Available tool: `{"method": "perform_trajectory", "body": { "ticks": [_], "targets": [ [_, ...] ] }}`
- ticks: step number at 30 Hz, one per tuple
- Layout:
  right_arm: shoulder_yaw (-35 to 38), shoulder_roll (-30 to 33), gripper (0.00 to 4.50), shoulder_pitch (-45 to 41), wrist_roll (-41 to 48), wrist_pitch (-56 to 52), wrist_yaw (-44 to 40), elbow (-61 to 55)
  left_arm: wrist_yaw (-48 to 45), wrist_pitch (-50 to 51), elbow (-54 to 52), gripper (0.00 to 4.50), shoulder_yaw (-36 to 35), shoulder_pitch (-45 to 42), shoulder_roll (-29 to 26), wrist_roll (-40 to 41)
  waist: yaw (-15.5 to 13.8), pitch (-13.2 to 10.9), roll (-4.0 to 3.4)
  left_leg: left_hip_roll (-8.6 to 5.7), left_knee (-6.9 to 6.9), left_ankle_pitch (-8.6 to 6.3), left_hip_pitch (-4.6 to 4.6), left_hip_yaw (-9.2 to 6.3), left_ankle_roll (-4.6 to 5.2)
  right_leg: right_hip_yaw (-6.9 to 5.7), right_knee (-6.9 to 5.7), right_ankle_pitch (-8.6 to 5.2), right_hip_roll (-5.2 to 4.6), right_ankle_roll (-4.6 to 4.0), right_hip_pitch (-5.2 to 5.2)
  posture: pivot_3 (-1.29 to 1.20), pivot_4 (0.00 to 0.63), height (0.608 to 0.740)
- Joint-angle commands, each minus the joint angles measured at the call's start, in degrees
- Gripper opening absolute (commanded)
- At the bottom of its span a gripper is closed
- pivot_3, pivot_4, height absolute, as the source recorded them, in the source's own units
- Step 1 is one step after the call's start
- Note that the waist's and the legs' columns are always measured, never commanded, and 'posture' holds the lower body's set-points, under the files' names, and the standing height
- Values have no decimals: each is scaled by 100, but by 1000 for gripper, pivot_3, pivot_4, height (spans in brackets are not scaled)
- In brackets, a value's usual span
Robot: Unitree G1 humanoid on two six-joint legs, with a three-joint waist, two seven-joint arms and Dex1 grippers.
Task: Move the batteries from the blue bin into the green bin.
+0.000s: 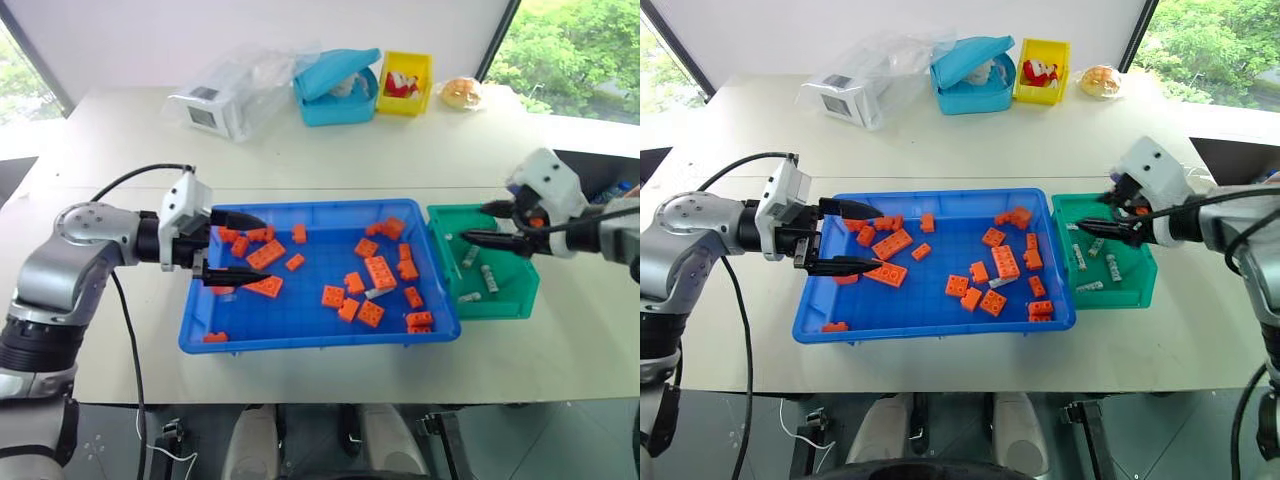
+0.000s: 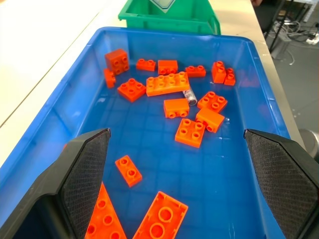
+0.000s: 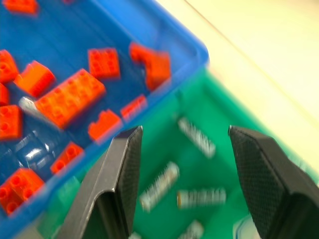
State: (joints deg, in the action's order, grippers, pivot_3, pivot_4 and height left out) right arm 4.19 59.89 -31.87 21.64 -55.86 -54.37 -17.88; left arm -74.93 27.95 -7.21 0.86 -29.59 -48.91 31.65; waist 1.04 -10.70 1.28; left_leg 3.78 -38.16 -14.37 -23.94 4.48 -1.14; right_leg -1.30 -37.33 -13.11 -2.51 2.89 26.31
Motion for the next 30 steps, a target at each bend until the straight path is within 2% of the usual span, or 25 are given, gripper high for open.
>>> {"method": "perform_trajectory", "body": {
  "ticks": [1,7,12,17,30],
  "targets": [
    [-522,-414,2930,-452,135,-78,55,-135,9,-35,-164,4500,-125,-57,-40,16,-9,0,0,1,0,0,-1,0,0,0,0,0,0,0,0,0,150,736],
    [-1408,-1140,2930,-670,72,-497,337,-134,149,83,-402,4500,-300,166,-141,90,-41,0,2,-1,-2,0,-12,-1,0,-2,1,0,-5,0,4,0,150,736],
    [-1781,-1418,2930,-735,-2,-1160,760,-40,293,226,-659,4500,-480,415,-226,180,-43,0,2,-2,-6,0,-17,-1,0,-4,3,0,-8,0,4,0,150,736],
    [-1823,-1753,2930,-796,42,-1917,1227,-104,442,333,-850,4500,-587,606,-269,254,-28,1,2,-2,-6,0,-15,-3,0,-6,2,0,-7,0,4,0,150,736],
    [-1515,-2039,2930,-736,127,-2719,1864,-188,476,332,-836,4500,-534,546,-213,228,-43,1,3,-2,-6,0,-15,-3,0,-7,2,0,-8,0,3,0,150,736]
  ]
}}
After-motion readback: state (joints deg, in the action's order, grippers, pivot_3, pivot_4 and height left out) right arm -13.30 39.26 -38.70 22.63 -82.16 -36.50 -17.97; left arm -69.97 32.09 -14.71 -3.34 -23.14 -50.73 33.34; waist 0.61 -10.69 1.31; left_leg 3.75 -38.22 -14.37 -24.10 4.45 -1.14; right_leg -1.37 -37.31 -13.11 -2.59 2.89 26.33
